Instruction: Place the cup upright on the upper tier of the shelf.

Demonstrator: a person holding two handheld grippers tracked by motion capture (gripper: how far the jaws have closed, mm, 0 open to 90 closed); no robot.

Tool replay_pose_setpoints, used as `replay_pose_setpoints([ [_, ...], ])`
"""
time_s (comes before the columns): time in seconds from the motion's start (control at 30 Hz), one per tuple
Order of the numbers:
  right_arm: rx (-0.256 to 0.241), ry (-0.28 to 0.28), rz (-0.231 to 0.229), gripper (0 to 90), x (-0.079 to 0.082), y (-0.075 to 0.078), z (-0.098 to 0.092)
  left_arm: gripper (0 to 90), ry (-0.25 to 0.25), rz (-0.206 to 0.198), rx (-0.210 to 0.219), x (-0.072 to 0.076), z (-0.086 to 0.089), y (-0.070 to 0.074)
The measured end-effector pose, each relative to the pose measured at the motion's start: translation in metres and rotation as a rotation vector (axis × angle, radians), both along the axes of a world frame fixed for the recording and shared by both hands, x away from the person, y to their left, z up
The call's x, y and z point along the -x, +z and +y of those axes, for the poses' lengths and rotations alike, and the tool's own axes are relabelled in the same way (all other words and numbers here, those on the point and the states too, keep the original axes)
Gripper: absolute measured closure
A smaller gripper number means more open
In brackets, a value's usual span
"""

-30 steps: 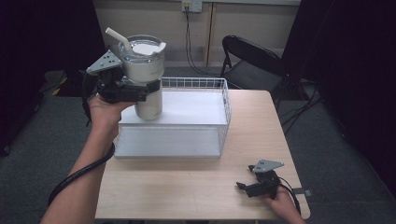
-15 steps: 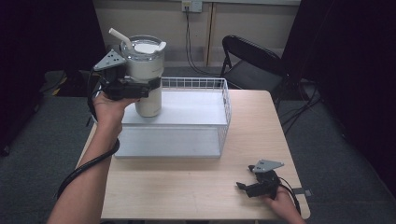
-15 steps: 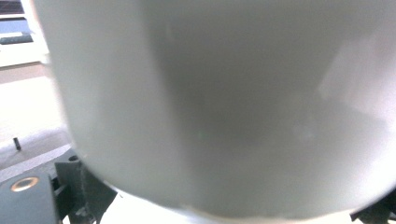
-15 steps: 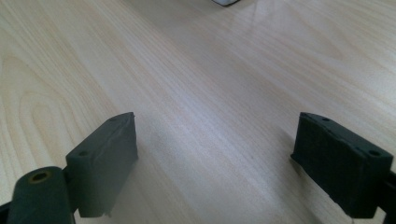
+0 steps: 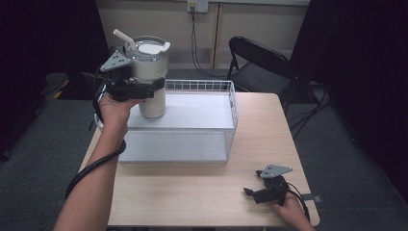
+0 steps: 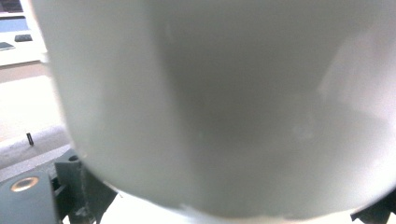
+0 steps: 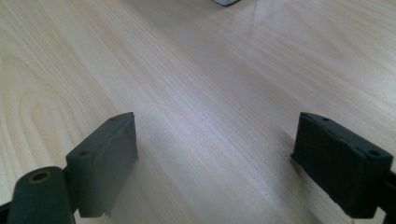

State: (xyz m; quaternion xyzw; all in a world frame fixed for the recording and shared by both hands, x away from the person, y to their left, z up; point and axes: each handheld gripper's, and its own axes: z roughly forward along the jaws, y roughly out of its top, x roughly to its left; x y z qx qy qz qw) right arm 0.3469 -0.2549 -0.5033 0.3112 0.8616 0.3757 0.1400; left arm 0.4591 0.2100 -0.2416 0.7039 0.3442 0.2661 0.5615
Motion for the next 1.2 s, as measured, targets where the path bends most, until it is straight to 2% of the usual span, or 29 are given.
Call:
replay_pose_setpoints([
  [0.37,0.000,-0.002,-0.001,13.0,0.000,0.000,0.000,8.9,0.011,0.001,-0.018,-0.004,0.002,-0.006],
  [0.47,0.000,-0.004,-0.001,13.0,0.000,0.000,0.000,8.9,0.016,0.001,-0.001,-0.004,0.003,-0.008],
  [0.7,0.000,-0.004,-0.001,13.0,0.000,0.000,0.000,8.9,0.016,-0.002,-0.004,-0.005,0.003,-0.008],
  [1.03,0.000,-0.004,-0.001,13.0,0.000,0.000,0.000,8.8,0.026,0.001,0.025,-0.001,0.009,-0.011],
  [1.2,0.000,-0.004,-0.001,13.0,0.000,0.000,0.000,8.8,0.022,-0.001,0.022,0.002,0.012,-0.012],
])
